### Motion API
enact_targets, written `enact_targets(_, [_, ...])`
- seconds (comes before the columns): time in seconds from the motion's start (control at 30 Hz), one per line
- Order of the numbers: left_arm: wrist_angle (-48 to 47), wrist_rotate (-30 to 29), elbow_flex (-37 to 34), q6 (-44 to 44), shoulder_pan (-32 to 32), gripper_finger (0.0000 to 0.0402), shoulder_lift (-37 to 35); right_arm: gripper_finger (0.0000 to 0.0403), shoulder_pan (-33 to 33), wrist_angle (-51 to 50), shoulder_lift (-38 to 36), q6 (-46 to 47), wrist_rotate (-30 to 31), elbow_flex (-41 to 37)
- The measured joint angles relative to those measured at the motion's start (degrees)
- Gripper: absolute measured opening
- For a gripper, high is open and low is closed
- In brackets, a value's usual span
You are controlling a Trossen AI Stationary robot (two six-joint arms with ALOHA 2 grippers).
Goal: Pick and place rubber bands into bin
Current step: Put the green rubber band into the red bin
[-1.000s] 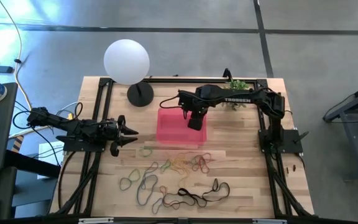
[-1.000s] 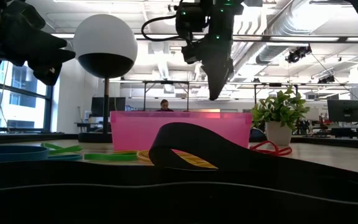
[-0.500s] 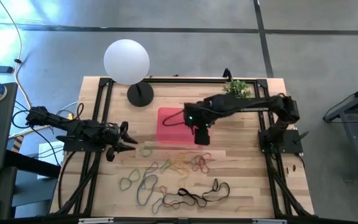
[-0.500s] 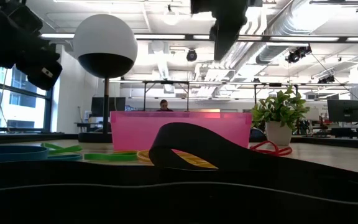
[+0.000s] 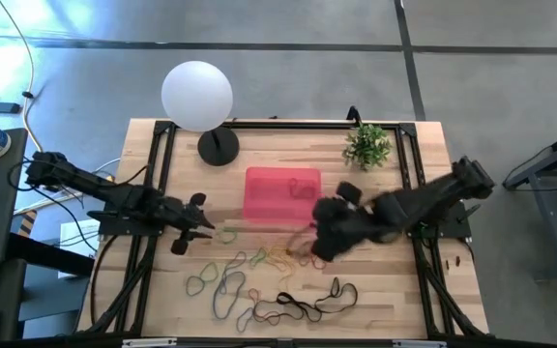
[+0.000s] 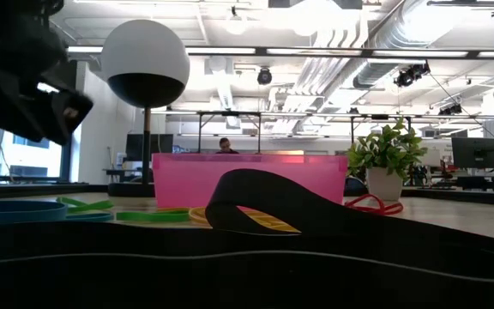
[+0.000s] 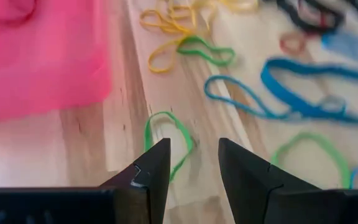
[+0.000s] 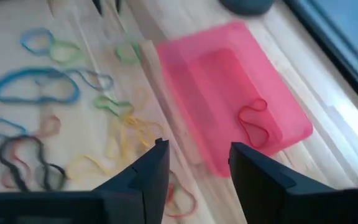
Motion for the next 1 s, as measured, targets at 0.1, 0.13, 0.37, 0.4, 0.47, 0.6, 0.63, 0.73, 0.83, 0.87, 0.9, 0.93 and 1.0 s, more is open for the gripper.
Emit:
enact_targets(0.1, [-5.4, -1.1, 6.0, 9.9, 0.0, 0.0124, 6.2, 0.0153, 5.2, -3.1, 0.0, 7.4, 6.8, 0.0])
enact_targets(0.13, [-6.8, -1.6, 8.0, 13.0, 0.0, 0.0124, 8.3, 0.0151, 6.5, -4.5, 0.0, 9.5, 8.1, 0.0])
enact_targets(0.37, [-9.4, -1.9, 16.8, 27.5, 0.0, 0.0124, 24.8, 0.0142, 12.6, -10.3, 0.0, 18.8, 14.4, 0.0])
enact_targets(0.4, [-9.6, -1.6, 17.4, 28.8, 0.0, 0.0124, 27.3, 0.0141, 13.2, -10.3, 0.0, 19.0, 14.6, 0.0])
enact_targets(0.47, [-10.5, -1.2, 18.7, 30.4, 0.0, 0.0124, 32.3, 0.0139, 14.1, -10.5, 0.0, 20.0, 14.5, 0.0])
enact_targets(0.6, [-13.2, -1.2, 21.4, 31.2, 0.0, 0.0124, 40.0, 0.0138, 16.1, -11.6, 0.0, 22.0, 14.0, 0.0])
enact_targets(0.63, [-13.2, -1.2, 21.9, 31.2, 0.0, 0.0124, 41.4, 0.0138, 16.5, -12.1, 0.0, 22.5, 14.0, 0.0])
enact_targets(0.73, [-12.9, -2.1, 23.2, 31.3, 0.0, 0.0124, 44.1, 0.0138, 17.3, -13.3, 0.0, 23.3, 13.9, 0.0])
enact_targets(0.83, [-12.5, -2.7, 23.9, 31.2, 0.0, 0.0124, 45.6, 0.0138, 17.4, -13.6, 0.0, 23.3, 14.0, 0.0])
enact_targets(0.87, [-12.4, -2.7, 23.9, 31.2, 0.1, 0.0124, 46.0, 0.0138, 17.4, -13.6, 0.0, 23.3, 14.0, 0.0])
enact_targets(0.9, [-12.5, -2.7, 23.9, 31.1, 0.1, 0.0124, 46.5, 0.0138, 17.4, -13.8, 0.0, 23.2, 14.1, 0.0])
enact_targets(0.93, [-12.8, -2.7, 23.8, 31.0, 0.1, 0.0124, 46.9, 0.0138, 17.4, -13.9, 0.0, 23.1, 14.2, 0.0])
enact_targets(1.0, [-13.3, -2.1, 24.0, 30.2, 0.1, 0.0124, 47.8, 0.0138, 17.4, -14.2, 0.0, 23.1, 14.2, 0.0])
